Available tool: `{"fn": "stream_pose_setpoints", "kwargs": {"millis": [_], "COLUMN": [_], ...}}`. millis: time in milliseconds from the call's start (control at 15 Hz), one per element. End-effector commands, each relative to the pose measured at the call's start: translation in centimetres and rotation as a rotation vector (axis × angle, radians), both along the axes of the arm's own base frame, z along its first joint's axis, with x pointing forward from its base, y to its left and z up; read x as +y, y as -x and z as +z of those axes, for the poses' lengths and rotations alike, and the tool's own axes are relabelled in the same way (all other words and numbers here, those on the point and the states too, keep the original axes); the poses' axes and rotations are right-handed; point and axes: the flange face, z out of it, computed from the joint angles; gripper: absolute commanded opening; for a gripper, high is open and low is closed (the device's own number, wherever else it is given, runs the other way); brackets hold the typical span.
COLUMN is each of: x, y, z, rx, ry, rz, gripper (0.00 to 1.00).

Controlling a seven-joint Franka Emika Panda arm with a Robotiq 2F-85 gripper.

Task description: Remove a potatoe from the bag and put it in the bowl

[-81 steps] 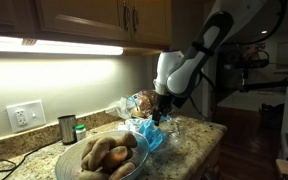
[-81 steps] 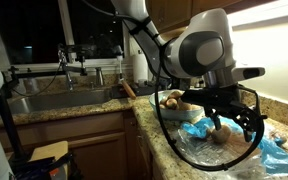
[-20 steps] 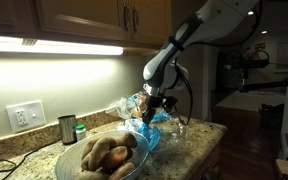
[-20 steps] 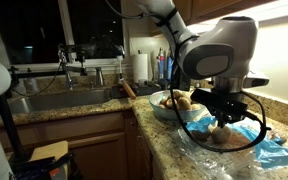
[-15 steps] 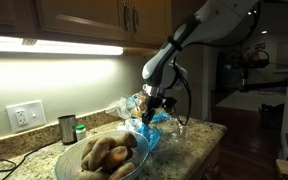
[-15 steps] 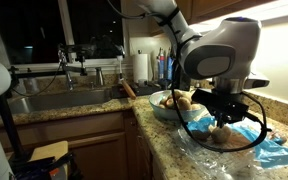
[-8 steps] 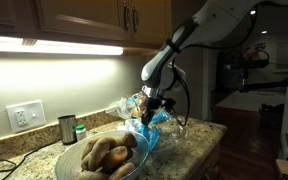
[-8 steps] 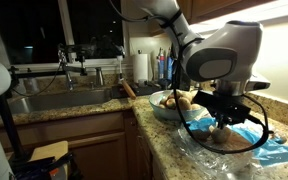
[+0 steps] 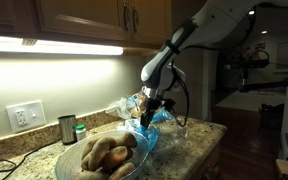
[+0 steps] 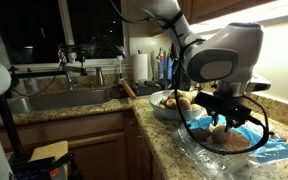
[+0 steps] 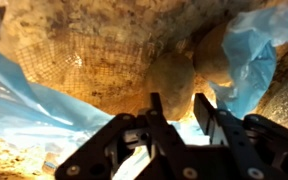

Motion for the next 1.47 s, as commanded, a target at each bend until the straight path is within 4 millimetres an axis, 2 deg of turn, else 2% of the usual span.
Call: {"fn": "stream_pose_setpoints", "kwargs": {"millis": [0, 267, 333, 1000, 1400], "x": [-0.6, -0.7, -0.7, -1.7, -2.2], "y": [-0.1, -0.1, -0.1, -0.6, -0.9], "z": [0.3, 0.2, 0.1, 0.4, -0.5], "rx": [0.006, 0.012, 0.014, 0.009, 0.025], "ry": [-0.024, -0.025, -0.026, -0.016, -0.018], "rz": [0.015, 0.015, 0.015, 0.001, -0.005], "gripper": [0.71, 0.97, 0.99, 1.0, 1.0]}}
